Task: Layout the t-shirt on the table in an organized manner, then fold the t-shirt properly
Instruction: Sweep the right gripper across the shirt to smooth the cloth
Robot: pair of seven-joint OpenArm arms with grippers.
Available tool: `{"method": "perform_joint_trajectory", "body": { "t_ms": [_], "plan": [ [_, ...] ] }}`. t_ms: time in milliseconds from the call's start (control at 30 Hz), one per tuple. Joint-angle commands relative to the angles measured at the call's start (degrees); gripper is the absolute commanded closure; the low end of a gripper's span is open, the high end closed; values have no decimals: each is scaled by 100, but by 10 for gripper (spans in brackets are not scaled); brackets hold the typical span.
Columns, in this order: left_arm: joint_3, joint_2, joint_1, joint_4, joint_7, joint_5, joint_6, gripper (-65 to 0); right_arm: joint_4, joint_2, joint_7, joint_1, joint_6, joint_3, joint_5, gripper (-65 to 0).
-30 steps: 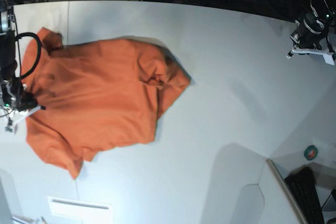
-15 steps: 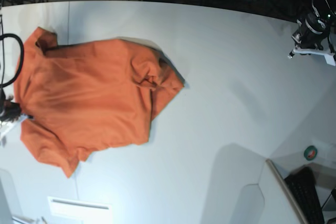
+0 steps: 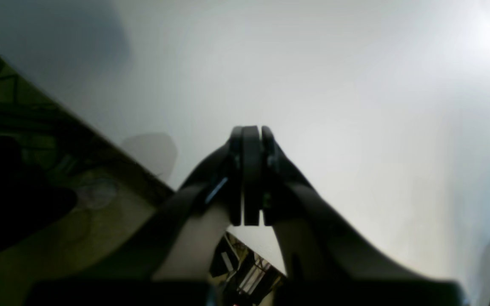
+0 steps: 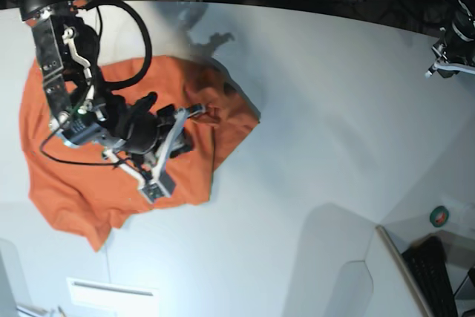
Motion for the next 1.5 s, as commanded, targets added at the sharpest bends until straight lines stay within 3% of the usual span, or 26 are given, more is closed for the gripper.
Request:
{"method": "perform_joint_trajectory", "body": {
  "t_ms": [0, 67, 100, 233, 400, 667, 733, 867, 1000, 1100, 1333, 1467],
  "plan": [
    [-19, -86, -1, 92, -101, -69, -66, 0, 1, 25, 130, 247, -11, -214, -16, -302],
    [-19, -86, 61, 92, -110, -69, -66, 0, -228, 25, 201, 388, -11, -715, -16, -419],
    [-19, -86, 61, 92, -110, -69, -66, 0, -325, 25, 306, 423, -11, -838, -16, -444],
    [-19, -77, 78, 65, -110, -69, -66, 0, -887, -72, 860, 502, -11, -979, -16, -417],
    [-19, -77, 122, 65, -110, -69, -75, 0, -1591, -98, 1150, 616, -11, -979, -16, -375],
    [-19, -77, 122, 56, -119, -69, -75, 0, -1802, -90, 1247, 546, -11, -979, -16, -366],
    [-19, -77, 122, 56, -119, -69, -75, 0, -1802, -90, 1273, 502, -11, -979, -16, -336],
    [-19, -77, 122, 56, -119, -69, -75, 0, -1819, -81, 1247, 502, -11, -987, -16, -191],
    [-19, -77, 122, 56, -119, -69, -75, 0, -1802, -81, 1282, 388, -2, -987, -16, -137],
    [-19, -77, 122, 56, -119, -69, -75, 0, -1810, -90, 1291, 361, -2, -952, -7, -15],
    [-27, -77, 122, 56, -128, -69, -75, 0, -1705, -98, 1300, 203, -28, -926, 1, 0],
    [-27, -77, 122, 56, -128, -69, -75, 0, -1045, -142, 1291, -114, -11, -996, 1, 0]
  ]
}}
